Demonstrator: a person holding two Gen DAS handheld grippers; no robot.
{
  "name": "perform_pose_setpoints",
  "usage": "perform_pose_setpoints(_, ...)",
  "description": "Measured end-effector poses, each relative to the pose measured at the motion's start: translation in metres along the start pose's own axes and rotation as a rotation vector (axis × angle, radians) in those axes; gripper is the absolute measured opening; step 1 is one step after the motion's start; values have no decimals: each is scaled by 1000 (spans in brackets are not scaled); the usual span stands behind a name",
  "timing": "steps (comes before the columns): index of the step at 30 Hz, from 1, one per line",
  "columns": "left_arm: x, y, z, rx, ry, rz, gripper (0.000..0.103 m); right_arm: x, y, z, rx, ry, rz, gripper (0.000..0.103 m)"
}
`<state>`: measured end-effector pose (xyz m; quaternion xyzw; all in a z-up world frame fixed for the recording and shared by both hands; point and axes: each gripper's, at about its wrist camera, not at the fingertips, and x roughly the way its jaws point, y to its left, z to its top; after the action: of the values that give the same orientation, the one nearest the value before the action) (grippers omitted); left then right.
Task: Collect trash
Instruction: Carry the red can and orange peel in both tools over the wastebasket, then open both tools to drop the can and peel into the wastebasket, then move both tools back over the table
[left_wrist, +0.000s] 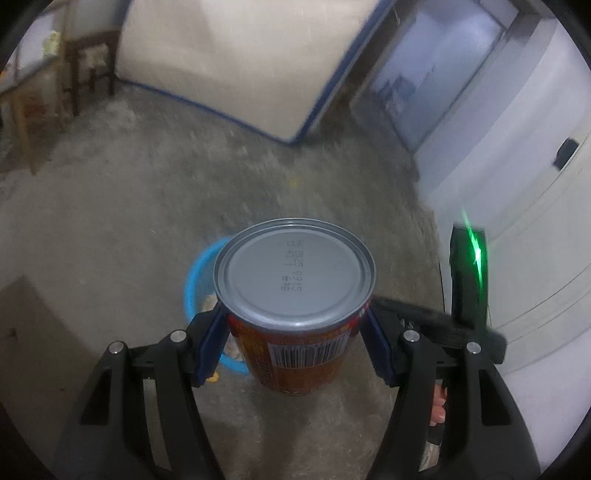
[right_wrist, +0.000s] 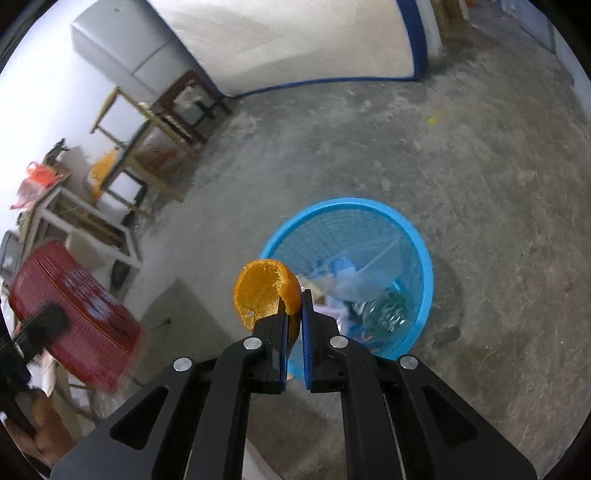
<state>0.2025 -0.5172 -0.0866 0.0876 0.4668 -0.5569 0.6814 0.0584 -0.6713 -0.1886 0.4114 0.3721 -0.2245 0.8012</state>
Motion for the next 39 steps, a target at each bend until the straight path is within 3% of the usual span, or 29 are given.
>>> perform_pose_setpoints(3, 54, 11, 8, -44, 64, 12, 63, 26, -10, 16, 28, 4, 16, 9)
perform_pose_setpoints(4, 62, 16, 6, -57, 79, 21, 67, 34, -15, 20, 36, 15, 20, 14)
perform_pose_setpoints(5, 75, 22, 6, -82, 97, 35, 77, 43, -20, 23, 48, 29, 19, 29)
perform_pose_setpoints(7, 85, 30, -1, -137, 105, 42, 79, 57, -32, 27, 83, 37, 1, 40)
perform_pose_setpoints(9, 75, 45, -8, -160, 90, 10, 81, 62, -35, 27, 79, 26, 5, 40)
perform_pose_setpoints(15, 43, 50, -23, -159, 36, 19, 83, 57, -45, 25, 102, -10, -1, 44)
perform_pose_setpoints(21, 25, 42, -31, -134, 6, -1, 83, 18, -44, 11, 95, -76, 5, 44)
perform_pose_setpoints(24, 2, 26, -39, -107, -20, -29, 83, -9, -37, -2, 79, -110, 15, 48)
perform_pose_setpoints(31, -89, -5, -79, -33, -129, -65, 83, -71, 14, -43, -57, -178, 75, 71)
perform_pose_setpoints(35, -149, -2, -104, -30, -162, -6, 83, -96, 60, -61, -166, -193, 154, 74)
perform_pose_setpoints(39, -232, 18, -137, -71, -283, 93, 83, -109, 111, -72, -254, -181, 249, 74)
